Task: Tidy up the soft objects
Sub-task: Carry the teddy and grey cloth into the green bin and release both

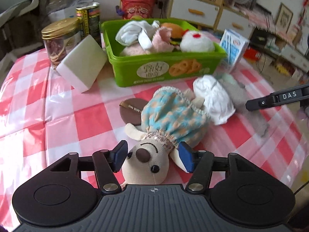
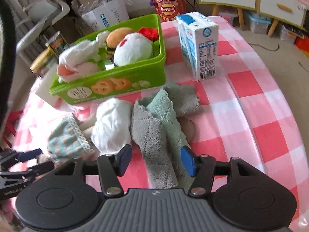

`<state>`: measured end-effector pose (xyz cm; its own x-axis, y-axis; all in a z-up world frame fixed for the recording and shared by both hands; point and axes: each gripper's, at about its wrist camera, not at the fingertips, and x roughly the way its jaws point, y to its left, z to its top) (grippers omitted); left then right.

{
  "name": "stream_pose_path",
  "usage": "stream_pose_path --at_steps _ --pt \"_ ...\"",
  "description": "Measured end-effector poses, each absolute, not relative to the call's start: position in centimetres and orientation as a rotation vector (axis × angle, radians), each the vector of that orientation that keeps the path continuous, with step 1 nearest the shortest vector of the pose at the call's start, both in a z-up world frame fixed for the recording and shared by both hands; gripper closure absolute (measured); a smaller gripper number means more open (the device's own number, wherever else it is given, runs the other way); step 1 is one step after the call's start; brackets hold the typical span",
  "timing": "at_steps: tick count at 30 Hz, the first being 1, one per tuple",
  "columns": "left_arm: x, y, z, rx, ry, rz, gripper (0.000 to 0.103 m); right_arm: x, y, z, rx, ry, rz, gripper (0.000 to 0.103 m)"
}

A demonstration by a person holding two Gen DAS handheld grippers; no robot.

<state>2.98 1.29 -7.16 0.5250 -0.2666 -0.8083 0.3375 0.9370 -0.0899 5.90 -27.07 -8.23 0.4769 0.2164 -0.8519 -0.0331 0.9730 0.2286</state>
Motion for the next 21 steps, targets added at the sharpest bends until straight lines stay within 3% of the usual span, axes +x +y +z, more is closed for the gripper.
stream_pose_path --at_steps 5,7,21 --pt "2.8 0.6 -7.7 0.166 0.94 -0.33 0.054 6.1 -25.9 -10.2 0.092 1.085 0.091 0.079" --pt "2.7 0.7 -7.7 0.165 0.941 -0.327 0.059 6.1 -26.1 -10.2 0.099 1.084 0.075 0.103" --pt "2.2 3.3 -2.7 -0.013 0.849 -0.312 0.063 4.2 -29.0 -2.6 0.345 0.84 0.153 0.103"
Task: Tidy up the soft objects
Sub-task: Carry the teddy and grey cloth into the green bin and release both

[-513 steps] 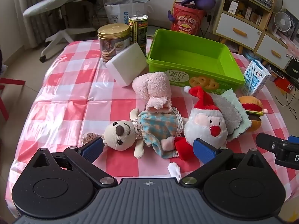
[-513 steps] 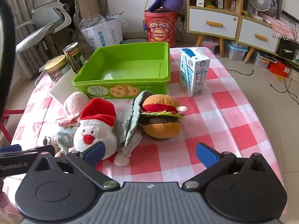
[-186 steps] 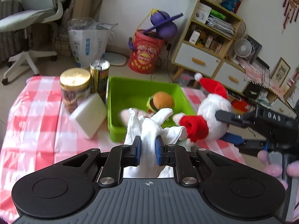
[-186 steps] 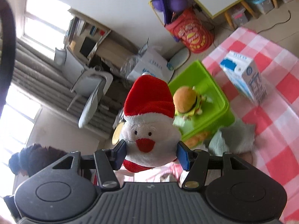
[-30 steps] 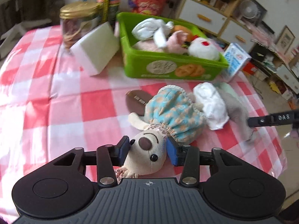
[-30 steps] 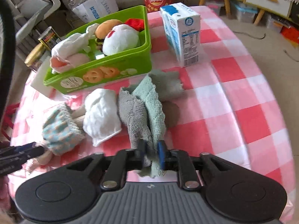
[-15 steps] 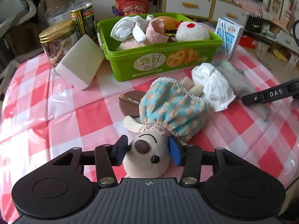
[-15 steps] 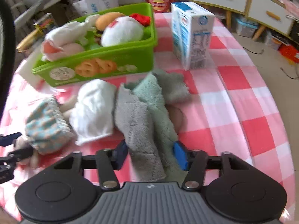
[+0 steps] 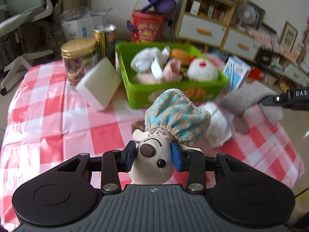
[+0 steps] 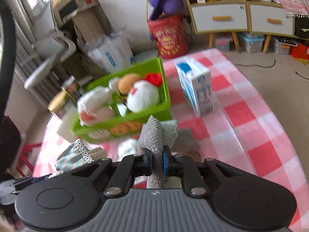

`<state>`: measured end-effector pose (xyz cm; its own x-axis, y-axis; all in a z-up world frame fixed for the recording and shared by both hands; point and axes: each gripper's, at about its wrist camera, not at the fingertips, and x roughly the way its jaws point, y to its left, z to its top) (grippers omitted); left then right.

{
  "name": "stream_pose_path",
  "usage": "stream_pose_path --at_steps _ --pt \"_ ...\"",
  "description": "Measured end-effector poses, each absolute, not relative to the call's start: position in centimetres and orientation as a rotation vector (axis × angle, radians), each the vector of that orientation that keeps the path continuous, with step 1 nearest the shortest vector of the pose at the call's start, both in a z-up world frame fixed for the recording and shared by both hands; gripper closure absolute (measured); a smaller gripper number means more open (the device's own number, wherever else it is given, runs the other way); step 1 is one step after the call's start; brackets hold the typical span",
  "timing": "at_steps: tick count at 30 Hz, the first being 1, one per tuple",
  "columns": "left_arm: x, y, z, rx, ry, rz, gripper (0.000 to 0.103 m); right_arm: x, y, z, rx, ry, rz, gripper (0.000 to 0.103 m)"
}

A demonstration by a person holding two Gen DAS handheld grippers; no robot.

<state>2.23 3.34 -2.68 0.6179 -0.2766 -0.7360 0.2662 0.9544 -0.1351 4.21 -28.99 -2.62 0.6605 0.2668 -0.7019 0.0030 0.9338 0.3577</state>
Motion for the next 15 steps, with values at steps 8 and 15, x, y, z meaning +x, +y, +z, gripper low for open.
stream_pose_path --at_steps 8,15 --pt "2.8 3.7 0.1 -0.075 0.77 -0.285 0.063 4.2 -28.8 -0.6 0.408 0.758 0.203 0.103" --pt "5.0 4.4 2.0 -0.166 0.723 -0.218 0.063 5.2 -28.2 0.7 0.493 0.676 0.251 0.103"
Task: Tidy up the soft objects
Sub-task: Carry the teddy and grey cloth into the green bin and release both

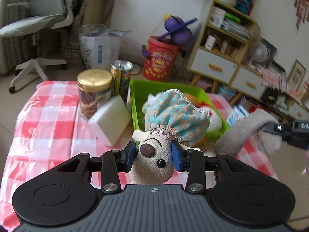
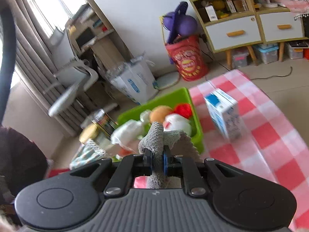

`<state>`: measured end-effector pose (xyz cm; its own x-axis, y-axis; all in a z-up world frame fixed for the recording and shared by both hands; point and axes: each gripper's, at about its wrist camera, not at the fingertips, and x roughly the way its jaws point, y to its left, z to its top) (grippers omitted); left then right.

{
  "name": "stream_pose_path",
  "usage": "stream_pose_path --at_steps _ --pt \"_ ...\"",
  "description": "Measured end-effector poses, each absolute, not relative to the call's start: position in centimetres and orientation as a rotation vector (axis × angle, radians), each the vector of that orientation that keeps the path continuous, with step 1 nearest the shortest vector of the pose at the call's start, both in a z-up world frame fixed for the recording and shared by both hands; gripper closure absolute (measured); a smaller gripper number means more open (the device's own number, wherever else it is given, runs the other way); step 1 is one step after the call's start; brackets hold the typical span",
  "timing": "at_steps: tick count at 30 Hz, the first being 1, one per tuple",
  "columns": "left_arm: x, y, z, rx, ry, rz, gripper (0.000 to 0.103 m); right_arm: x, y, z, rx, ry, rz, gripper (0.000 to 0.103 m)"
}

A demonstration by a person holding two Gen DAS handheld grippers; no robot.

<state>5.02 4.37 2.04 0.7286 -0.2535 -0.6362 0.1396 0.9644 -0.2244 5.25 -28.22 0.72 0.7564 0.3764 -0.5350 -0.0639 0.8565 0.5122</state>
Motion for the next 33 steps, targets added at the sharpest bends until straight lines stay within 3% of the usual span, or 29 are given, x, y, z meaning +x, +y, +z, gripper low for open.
stream_pose_path --at_steps 11,21,33 --pt "10.2 2.6 4.1 -0.169 0.673 -0.187 0.063 7.8 -26.5 2.6 0.609 0.473 0.366 0.103" --pt "17.8 -0.3 1.7 -0.101 0.713 -0.162 0.063 14.1 -24.7 -3.3 0.716 0.587 0.344 0.103" --pt "23.5 -3.0 -2.6 0.035 0.771 -0.157 0.063 18.3 -21.9 -7.4 0.59 0.705 0.301 0.103"
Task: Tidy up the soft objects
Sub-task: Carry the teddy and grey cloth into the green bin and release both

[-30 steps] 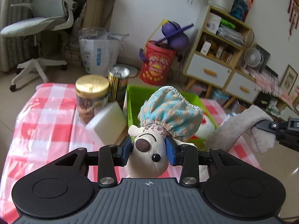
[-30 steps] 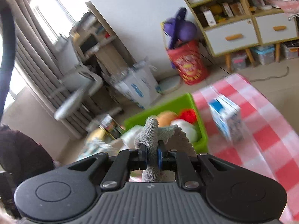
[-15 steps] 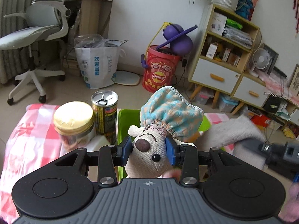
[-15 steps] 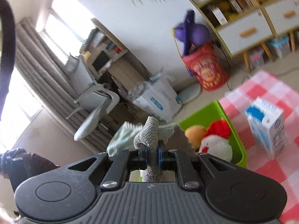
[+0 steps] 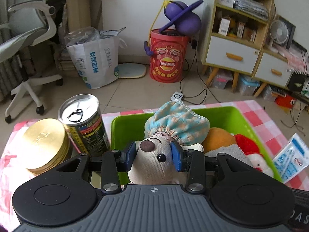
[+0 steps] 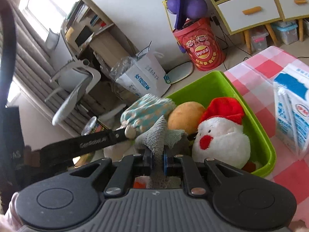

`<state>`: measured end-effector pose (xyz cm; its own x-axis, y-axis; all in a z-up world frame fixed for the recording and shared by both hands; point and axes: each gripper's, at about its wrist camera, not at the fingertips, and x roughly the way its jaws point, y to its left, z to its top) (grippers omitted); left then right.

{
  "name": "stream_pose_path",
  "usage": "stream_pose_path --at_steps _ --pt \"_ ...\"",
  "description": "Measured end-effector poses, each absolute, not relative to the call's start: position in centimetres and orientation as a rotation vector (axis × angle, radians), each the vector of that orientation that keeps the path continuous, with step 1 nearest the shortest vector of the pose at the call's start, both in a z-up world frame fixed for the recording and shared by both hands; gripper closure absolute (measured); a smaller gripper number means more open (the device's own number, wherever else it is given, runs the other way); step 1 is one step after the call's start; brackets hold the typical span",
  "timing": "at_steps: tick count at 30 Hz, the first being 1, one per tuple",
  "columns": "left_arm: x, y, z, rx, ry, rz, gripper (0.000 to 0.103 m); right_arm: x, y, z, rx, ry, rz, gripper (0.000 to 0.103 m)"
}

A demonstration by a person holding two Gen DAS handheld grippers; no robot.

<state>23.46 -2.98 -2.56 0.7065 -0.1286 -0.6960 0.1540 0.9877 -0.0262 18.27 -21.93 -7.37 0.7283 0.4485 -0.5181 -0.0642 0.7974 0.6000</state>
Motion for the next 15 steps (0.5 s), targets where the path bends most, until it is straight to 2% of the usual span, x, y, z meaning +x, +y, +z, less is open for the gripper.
stream_pose_path --at_steps 12,15 --pt "24.8 -4.3 -4.3 0.11 0.828 -0.124 0.062 18.8 -20.8 -8.7 0.512 0.769 0.294 0.103" --pt "24.4 -4.1 -3.9 0.103 0.814 -0.121 0.059 18.7 -20.9 -8.4 0.514 0.768 0.291 0.103"
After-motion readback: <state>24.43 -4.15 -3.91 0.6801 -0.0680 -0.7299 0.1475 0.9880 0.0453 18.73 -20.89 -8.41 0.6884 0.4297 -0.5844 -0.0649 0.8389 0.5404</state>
